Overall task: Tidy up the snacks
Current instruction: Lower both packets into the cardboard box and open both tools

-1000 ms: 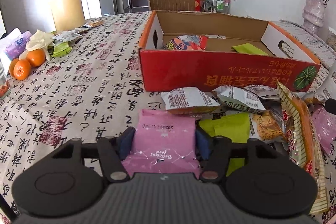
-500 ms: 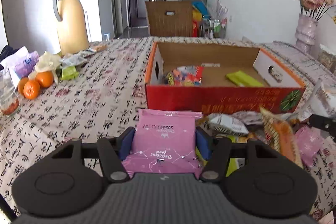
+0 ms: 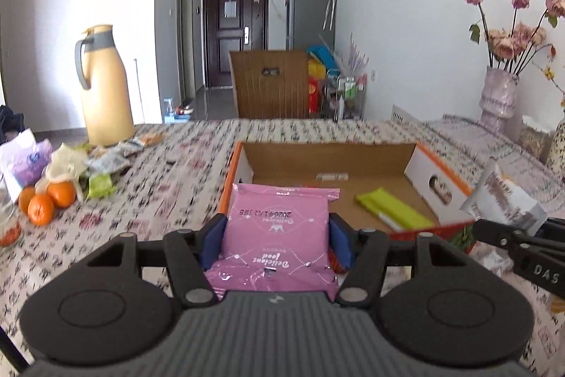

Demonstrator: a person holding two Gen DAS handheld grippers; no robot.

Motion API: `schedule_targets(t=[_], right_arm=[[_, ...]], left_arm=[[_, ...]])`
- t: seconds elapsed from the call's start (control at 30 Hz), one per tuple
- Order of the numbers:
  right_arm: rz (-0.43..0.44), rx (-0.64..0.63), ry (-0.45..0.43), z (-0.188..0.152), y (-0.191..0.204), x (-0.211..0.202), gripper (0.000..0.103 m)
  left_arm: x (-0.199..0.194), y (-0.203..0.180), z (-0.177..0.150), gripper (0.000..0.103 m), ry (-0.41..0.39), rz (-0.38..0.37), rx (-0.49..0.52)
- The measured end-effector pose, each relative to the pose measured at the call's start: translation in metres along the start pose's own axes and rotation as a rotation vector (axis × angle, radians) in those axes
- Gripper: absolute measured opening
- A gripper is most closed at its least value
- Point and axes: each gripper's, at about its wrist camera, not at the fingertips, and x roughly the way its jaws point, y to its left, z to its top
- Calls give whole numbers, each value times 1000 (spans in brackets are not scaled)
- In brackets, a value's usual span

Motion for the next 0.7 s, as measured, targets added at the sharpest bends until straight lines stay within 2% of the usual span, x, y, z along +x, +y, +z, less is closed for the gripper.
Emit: schedule_targets(t=[0.4,0.7], right_arm=[[-9,-26,-38,38,-2,55,19],[-57,-9,-1,48,-19,111,19]], left_arm=[[40,-17,31,63,-34,-10,11],[97,-18,37,63,13,24,-9]])
